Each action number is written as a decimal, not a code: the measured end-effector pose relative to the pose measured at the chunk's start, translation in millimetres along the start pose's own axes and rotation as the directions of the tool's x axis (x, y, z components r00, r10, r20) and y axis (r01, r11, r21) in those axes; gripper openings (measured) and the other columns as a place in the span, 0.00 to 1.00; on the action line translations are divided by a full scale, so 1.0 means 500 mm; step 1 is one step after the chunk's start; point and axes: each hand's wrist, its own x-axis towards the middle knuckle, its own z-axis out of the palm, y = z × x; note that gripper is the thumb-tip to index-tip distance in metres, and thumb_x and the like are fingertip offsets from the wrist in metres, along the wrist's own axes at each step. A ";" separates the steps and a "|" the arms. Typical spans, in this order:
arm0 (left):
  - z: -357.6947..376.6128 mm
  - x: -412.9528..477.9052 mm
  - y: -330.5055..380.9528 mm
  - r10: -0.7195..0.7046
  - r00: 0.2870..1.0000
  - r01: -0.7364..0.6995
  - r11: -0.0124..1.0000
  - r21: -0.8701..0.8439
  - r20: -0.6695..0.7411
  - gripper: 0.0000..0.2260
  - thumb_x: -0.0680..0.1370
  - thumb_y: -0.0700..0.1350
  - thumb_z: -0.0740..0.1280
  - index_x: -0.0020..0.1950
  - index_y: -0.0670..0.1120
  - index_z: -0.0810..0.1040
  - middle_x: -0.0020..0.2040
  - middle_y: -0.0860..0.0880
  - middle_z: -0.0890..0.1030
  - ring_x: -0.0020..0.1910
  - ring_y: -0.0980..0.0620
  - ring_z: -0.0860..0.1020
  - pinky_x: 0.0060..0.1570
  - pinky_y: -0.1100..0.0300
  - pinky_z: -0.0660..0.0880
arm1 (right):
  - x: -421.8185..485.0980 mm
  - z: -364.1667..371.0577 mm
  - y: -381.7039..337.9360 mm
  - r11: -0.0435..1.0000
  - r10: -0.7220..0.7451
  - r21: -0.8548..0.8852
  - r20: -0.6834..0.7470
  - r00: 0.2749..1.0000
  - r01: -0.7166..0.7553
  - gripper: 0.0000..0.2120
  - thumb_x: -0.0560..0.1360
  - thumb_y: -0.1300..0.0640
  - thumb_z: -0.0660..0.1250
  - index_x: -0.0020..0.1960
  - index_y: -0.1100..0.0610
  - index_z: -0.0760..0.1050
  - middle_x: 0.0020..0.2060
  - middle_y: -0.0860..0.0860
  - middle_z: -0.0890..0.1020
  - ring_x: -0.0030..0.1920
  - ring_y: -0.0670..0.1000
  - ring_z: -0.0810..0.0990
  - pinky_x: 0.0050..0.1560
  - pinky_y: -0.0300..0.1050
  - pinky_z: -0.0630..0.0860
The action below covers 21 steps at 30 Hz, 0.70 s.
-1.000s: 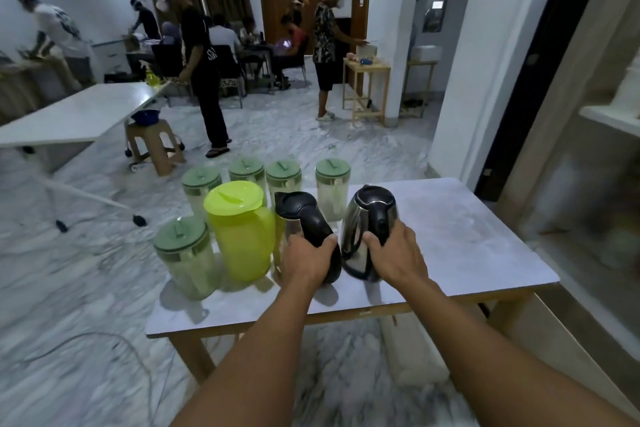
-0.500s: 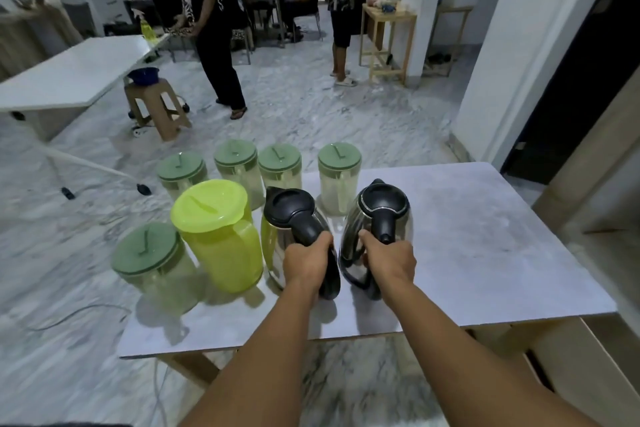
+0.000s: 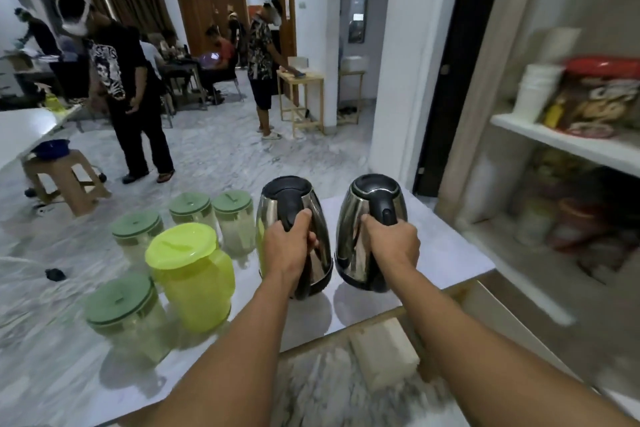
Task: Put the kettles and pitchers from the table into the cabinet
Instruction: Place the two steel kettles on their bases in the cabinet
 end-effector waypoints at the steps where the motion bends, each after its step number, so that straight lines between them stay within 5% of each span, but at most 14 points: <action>1: 0.007 -0.019 0.024 0.025 0.999 -0.024 0.999 -0.022 0.038 0.13 0.74 0.51 0.70 0.33 0.44 0.78 0.27 0.46 0.78 0.25 0.49 0.76 0.35 0.50 0.77 | -0.015 -0.036 -0.017 1.000 -0.027 0.011 -0.035 0.999 0.027 0.12 0.70 0.45 0.73 0.39 0.52 0.77 0.36 0.51 0.80 0.43 0.58 0.80 0.46 0.47 0.76; 6: 0.075 -0.113 0.131 0.180 0.963 -0.185 0.983 0.008 0.200 0.09 0.66 0.49 0.74 0.31 0.45 0.80 0.28 0.46 0.80 0.29 0.47 0.78 0.37 0.45 0.81 | -0.075 -0.210 -0.079 0.985 -0.114 0.103 -0.215 0.970 0.138 0.09 0.65 0.50 0.72 0.36 0.57 0.81 0.32 0.52 0.84 0.38 0.58 0.84 0.42 0.52 0.82; 10: 0.176 -0.216 0.205 0.263 0.906 -0.267 0.963 -0.034 0.332 0.07 0.67 0.46 0.72 0.30 0.45 0.80 0.27 0.48 0.80 0.28 0.49 0.77 0.36 0.54 0.79 | -0.101 -0.378 -0.101 0.977 -0.116 0.117 -0.404 0.907 0.177 0.11 0.59 0.48 0.70 0.33 0.56 0.81 0.30 0.53 0.85 0.36 0.59 0.85 0.42 0.58 0.84; 17: 0.389 -0.413 0.303 0.295 0.827 -0.240 0.955 -0.174 0.479 0.07 0.65 0.47 0.69 0.35 0.44 0.83 0.29 0.48 0.81 0.27 0.52 0.78 0.29 0.64 0.70 | -0.147 -0.708 -0.106 0.985 -0.101 0.027 -0.708 0.699 0.170 0.15 0.62 0.47 0.66 0.40 0.57 0.82 0.35 0.55 0.85 0.38 0.60 0.85 0.45 0.55 0.84; 21: 0.534 -0.518 0.325 0.316 0.739 -0.211 0.947 -0.241 0.594 0.08 0.63 0.49 0.69 0.33 0.45 0.81 0.31 0.47 0.82 0.31 0.47 0.80 0.35 0.54 0.80 | -0.153 -0.891 -0.097 0.984 -0.138 -0.046 -0.811 0.569 0.173 0.12 0.64 0.48 0.67 0.36 0.57 0.80 0.34 0.55 0.84 0.39 0.60 0.84 0.44 0.56 0.83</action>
